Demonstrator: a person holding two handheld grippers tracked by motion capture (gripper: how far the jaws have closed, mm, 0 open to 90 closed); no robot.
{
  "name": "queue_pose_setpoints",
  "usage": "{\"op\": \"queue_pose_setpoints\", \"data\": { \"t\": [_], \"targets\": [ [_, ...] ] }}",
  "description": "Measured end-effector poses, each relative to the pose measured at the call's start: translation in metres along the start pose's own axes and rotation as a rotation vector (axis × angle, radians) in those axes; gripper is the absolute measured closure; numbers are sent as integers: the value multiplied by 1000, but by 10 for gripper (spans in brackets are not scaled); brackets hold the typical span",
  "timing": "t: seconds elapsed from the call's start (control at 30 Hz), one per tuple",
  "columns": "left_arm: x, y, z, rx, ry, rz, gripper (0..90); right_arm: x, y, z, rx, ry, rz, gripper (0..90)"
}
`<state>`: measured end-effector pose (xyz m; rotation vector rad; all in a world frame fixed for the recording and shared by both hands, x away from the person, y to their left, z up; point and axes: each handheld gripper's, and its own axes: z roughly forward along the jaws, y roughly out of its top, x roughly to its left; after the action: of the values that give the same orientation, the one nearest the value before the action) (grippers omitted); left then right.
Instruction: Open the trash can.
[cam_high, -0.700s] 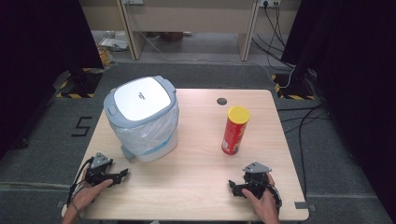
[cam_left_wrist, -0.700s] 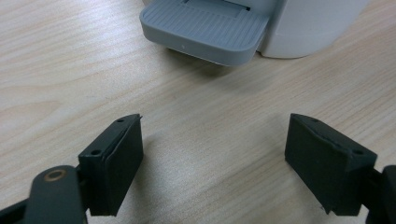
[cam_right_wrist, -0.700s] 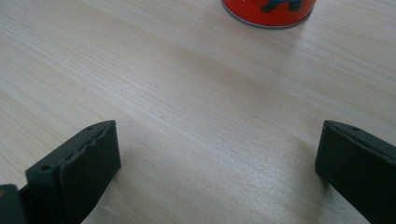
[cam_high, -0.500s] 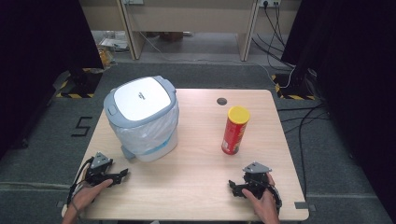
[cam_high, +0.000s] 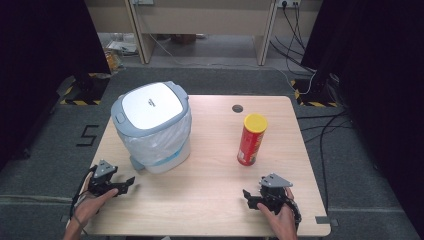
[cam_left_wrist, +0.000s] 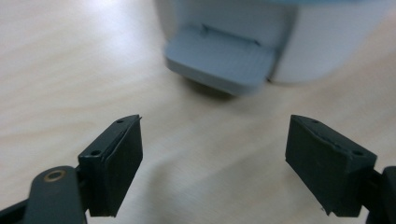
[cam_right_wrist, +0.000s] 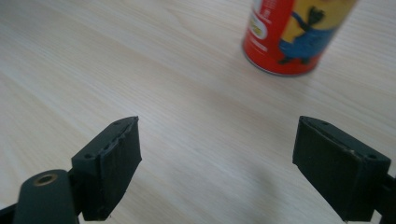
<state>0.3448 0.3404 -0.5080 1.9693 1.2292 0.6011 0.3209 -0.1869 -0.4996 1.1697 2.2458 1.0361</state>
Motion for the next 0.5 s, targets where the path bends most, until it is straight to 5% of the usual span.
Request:
{"op": "queue_pose_setpoints", "data": {
  "t": [0.13, 0.3, 0.5],
  "targets": [
    [14, 12, -2, -48, 50, -54, 185, 14, 8, 5, -2, 30, -43, 156],
    [21, 18, 2, -61, 94, -72, 185, 28, 18, 13, -4, 54, -73, 158],
    [23, 27, 19, -67, 99, -95, 187, 44, 33, 26, -8, 91, -119, 158]
  ]
}}
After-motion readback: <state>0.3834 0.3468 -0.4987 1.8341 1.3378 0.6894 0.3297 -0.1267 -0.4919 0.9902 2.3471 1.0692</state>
